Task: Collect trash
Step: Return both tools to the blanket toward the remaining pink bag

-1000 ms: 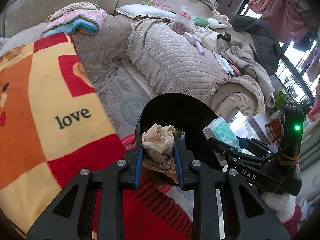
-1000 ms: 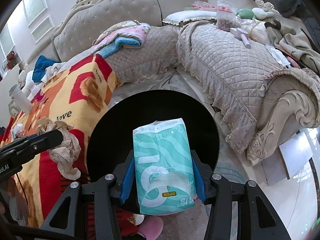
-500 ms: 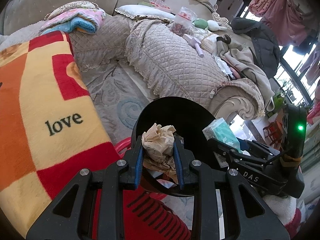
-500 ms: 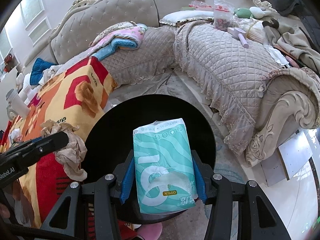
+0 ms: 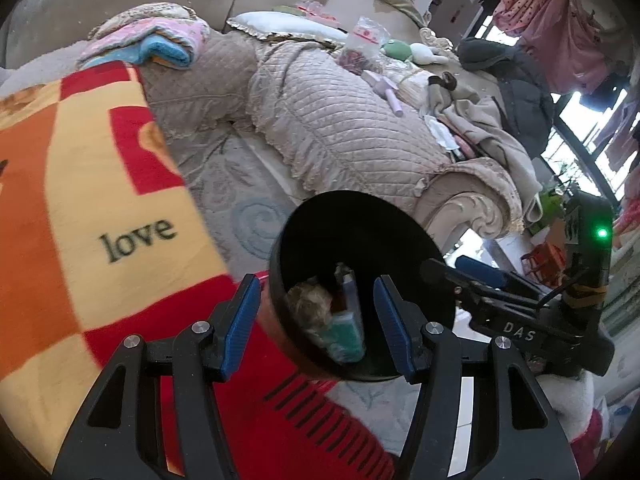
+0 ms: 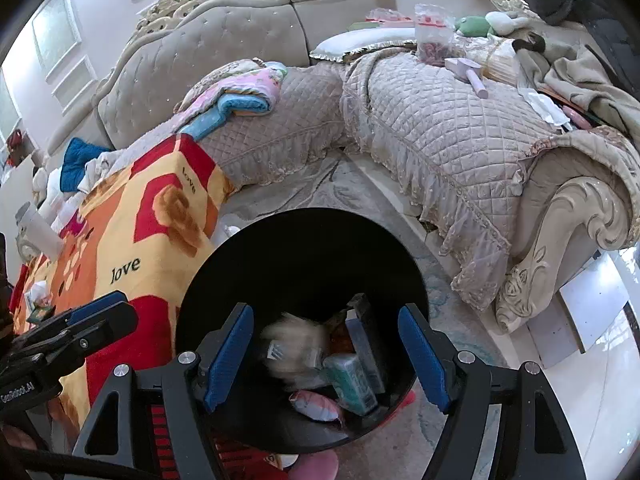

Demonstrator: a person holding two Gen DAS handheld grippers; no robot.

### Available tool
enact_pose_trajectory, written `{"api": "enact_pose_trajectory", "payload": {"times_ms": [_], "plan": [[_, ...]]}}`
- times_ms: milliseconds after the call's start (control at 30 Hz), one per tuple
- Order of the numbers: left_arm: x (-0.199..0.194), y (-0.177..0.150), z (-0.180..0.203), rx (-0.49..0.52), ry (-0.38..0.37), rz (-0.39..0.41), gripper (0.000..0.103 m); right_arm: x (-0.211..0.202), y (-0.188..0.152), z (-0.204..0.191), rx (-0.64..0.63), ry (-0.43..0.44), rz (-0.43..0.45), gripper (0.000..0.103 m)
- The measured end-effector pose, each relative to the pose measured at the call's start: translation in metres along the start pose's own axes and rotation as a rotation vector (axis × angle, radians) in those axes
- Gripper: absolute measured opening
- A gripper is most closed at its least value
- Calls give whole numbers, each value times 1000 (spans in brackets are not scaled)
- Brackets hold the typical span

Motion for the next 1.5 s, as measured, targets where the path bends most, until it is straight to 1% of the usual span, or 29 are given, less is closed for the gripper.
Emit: {"api": "enact_pose_trajectory", "payload": {"times_ms": [333,600,733,900,1200,1367,1500], "plan": [[-34,-9,-33,5,125,7,57,-5,-15,-35,-53,45,-27,73],[-70,-15,-62,0,188,47,57,-10,-24,-82,-138,98,-40,73],[-89,-18,-81,-29,217,59,57,-15,-25,-107,-163,133,-37,73],[-114,-23,-116,-80,275,77,58,-17,-31,-144,-214,183,-45,73],[-171,-32,-202,-179,417,116,58,-6,-45,-214,-292,279,-76,73],[-198,-39,-256,-238,516,122,57,-1,-53,-246,-332,318,-93,73],[-217,-44,-289,-298,560,143,57,0,-57,-268,-356,348,-98,73]]}}
Point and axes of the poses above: each gripper's, at about its wrist camera, not at the fingertips, and x roughly the way its jaws point, z to its right, y to its top, the point moved 5 cm from there along x, roughly the way its jaws point, and after that the axes turned 12 degrees about z, right-handed, at the moved point
